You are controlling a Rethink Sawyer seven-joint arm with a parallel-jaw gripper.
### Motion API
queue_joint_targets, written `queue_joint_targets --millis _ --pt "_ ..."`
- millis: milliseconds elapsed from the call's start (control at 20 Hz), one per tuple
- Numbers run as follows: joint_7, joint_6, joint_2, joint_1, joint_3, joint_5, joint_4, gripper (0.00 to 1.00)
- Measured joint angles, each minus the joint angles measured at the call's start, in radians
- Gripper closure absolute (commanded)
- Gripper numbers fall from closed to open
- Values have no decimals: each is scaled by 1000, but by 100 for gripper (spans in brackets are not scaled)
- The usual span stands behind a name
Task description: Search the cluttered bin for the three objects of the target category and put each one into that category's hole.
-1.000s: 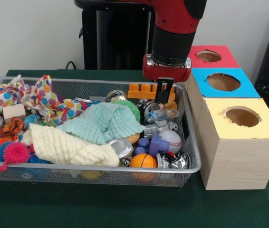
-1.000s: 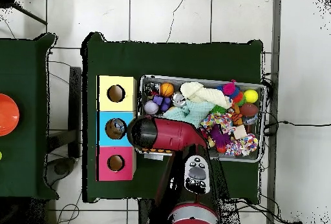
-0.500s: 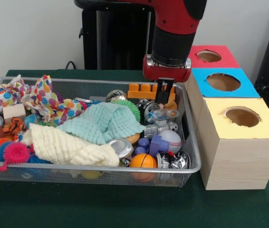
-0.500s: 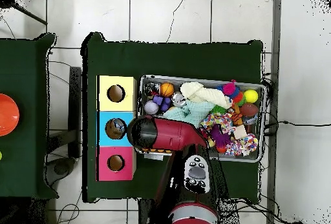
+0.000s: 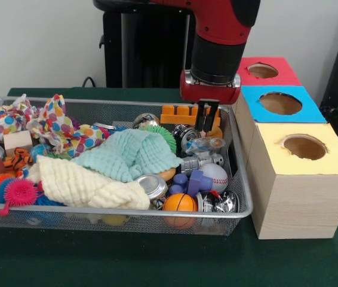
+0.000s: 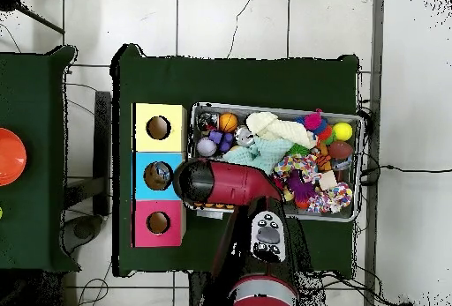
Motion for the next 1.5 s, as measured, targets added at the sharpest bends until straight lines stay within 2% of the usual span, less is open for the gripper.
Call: queue_joint_targets --millis 1000,1500 --pt "0 0 3 7 0 0 -9 0" --pt "0 -13 55 7 7 0 -14 0"
